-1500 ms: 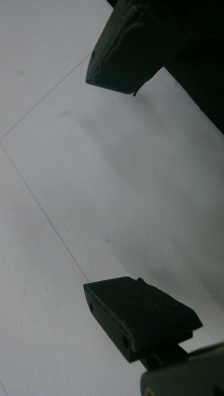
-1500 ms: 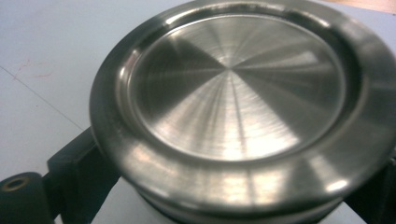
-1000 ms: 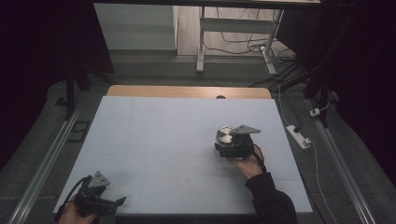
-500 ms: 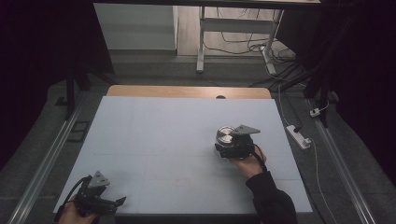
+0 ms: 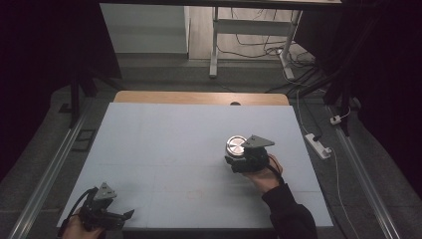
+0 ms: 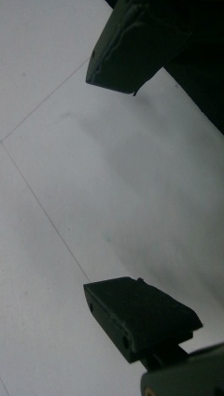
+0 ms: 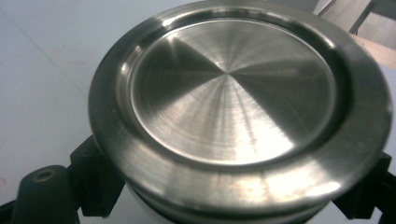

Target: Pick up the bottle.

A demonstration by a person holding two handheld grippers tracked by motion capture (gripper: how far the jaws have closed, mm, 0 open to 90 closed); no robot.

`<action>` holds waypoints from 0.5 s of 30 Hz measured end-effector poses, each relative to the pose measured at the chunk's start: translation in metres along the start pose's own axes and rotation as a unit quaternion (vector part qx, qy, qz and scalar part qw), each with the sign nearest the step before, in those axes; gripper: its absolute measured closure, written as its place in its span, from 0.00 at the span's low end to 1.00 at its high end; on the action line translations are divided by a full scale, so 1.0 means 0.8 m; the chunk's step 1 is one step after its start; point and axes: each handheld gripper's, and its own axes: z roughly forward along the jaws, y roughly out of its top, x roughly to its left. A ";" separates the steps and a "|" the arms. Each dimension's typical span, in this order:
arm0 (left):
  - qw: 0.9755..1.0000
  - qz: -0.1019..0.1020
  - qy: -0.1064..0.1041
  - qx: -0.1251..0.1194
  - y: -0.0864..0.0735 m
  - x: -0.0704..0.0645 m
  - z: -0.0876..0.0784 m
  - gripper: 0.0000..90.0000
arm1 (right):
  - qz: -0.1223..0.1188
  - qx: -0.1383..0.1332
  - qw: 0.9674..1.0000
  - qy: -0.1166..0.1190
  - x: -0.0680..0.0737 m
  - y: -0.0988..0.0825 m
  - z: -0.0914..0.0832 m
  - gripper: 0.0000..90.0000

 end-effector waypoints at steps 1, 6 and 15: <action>1.000 -0.001 0.000 -0.002 0.000 0.000 0.000 0.05 | -0.010 0.001 1.000 0.001 0.003 0.001 0.000 0.16; 1.000 -0.013 -0.012 -0.008 -0.001 0.004 -0.001 0.05 | -0.025 0.003 0.999 0.023 0.016 0.003 0.003 0.16; 1.000 -0.014 -0.014 -0.007 -0.001 0.004 0.000 0.05 | -0.001 -0.008 0.998 0.057 0.028 0.010 -0.003 0.16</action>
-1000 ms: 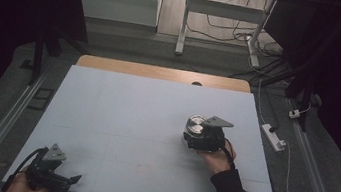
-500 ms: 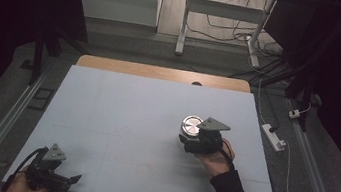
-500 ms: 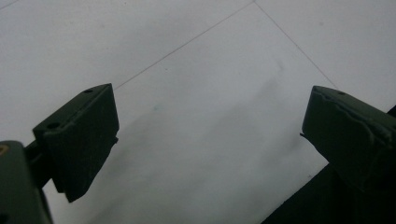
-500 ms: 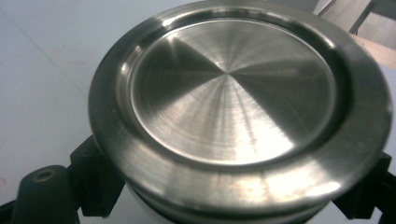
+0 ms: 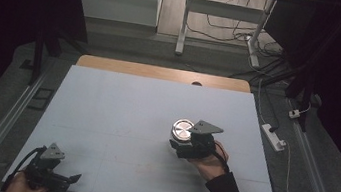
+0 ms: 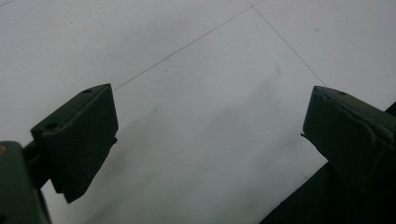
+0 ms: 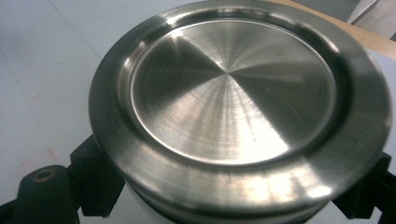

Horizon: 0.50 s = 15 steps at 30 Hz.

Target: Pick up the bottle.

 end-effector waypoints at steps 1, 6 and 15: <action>1.000 -0.002 0.000 0.000 0.000 0.000 0.000 0.05 | 0.003 -0.002 1.000 0.002 0.001 0.001 0.000 0.16; 1.000 -0.003 -0.002 -0.002 0.000 0.001 -0.001 0.05 | 0.013 -0.004 1.000 0.011 0.005 0.004 0.000 0.16; 1.000 -0.004 -0.002 -0.002 0.000 0.001 -0.001 0.05 | 0.017 -0.008 0.999 0.030 0.017 0.011 -0.002 0.16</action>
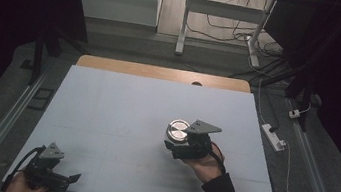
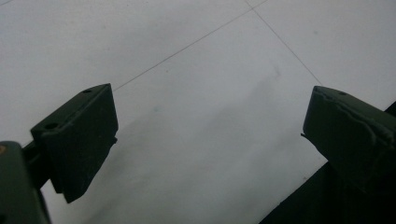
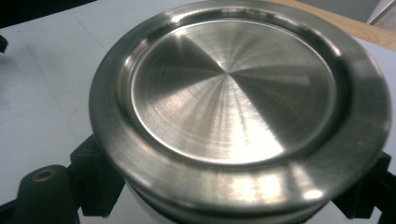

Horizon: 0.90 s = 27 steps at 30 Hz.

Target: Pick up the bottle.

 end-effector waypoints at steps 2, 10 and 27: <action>1.000 0.000 0.000 0.000 0.000 0.000 0.000 0.05 | 0.000 0.001 1.000 0.003 0.004 0.001 0.001 0.16; 1.000 -0.001 -0.001 0.000 0.000 0.000 0.000 0.04 | -0.003 0.004 1.000 0.016 0.018 0.006 0.003 0.16; 1.000 -0.003 -0.002 -0.001 0.000 0.001 0.000 0.04 | -0.018 0.011 0.998 0.052 0.053 0.013 0.014 0.16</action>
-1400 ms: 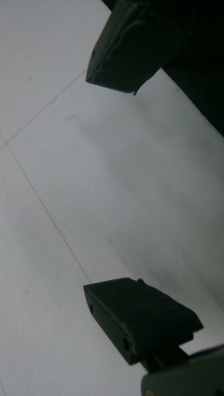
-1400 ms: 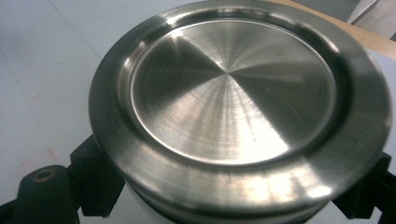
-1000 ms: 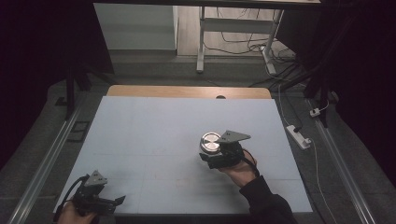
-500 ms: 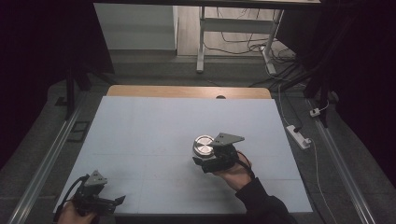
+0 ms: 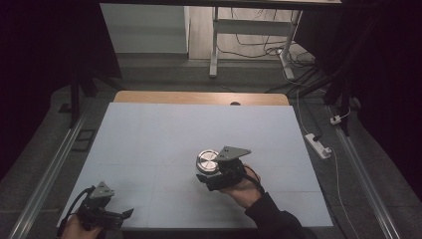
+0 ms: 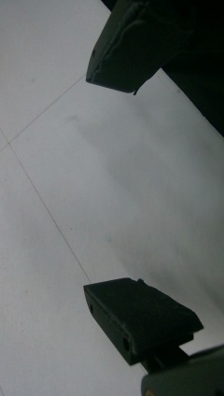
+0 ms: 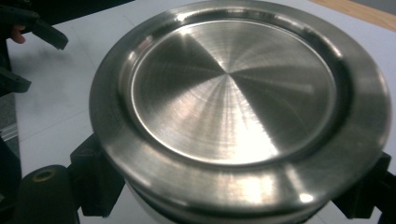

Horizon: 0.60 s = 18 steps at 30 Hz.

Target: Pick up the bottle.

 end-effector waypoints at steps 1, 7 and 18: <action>1.000 0.000 0.000 0.000 0.000 0.000 0.000 0.04 | -0.002 0.000 1.000 0.002 0.002 0.000 0.001 0.16; 1.000 0.000 -0.001 0.000 0.000 0.000 0.000 0.05 | -0.006 0.000 1.000 0.010 0.011 0.001 0.005 0.16; 1.000 0.000 -0.001 -0.002 0.000 0.000 0.000 0.04 | -0.009 0.000 1.000 0.015 0.019 0.001 0.007 0.16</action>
